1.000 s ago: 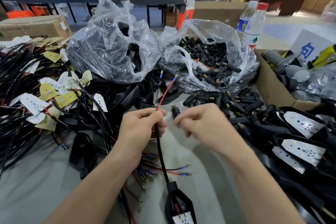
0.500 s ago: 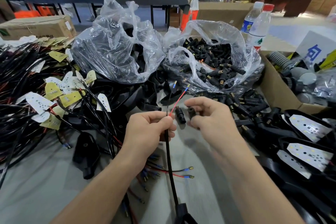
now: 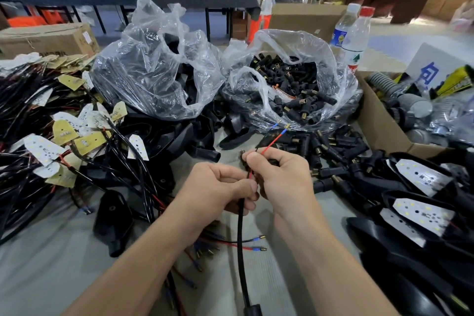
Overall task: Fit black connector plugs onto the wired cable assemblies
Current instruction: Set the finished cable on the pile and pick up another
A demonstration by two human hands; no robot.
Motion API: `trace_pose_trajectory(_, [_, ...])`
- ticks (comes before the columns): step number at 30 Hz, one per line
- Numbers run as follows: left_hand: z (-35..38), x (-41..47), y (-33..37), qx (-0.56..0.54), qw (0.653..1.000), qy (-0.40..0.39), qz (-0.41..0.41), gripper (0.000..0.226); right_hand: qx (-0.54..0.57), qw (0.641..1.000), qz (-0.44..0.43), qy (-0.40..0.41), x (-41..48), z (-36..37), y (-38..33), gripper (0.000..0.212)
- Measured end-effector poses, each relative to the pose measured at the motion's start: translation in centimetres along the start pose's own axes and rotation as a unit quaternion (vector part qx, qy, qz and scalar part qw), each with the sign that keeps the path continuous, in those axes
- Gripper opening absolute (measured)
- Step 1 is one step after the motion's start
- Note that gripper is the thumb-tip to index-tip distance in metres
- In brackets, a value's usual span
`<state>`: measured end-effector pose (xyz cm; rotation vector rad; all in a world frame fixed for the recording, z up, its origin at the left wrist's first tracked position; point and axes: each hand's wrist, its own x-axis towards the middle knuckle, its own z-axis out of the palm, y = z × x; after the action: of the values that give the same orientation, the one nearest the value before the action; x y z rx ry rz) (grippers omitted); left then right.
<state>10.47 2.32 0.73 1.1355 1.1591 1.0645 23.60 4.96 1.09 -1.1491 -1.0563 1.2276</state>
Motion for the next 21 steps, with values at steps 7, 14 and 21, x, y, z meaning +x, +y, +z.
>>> trace_pose_trajectory(7, [-0.7,0.4,-0.2,0.024,0.986,0.157,0.054,0.016,-0.207,0.969,-0.03,-0.133,0.9,-1.5,-0.1,0.019])
trace_pose_trajectory(14, [-0.8,0.6,-1.0,0.18,0.949,0.231,0.115,0.017,-0.289,0.938,-0.007,-0.191,0.3,-1.6,0.0,0.014])
trace_pose_trajectory(21, [-0.3,0.1,-0.8,0.255,0.886,0.352,0.158,0.01,-0.207,0.974,0.003,-0.097,1.2,-2.6,-0.2,0.041])
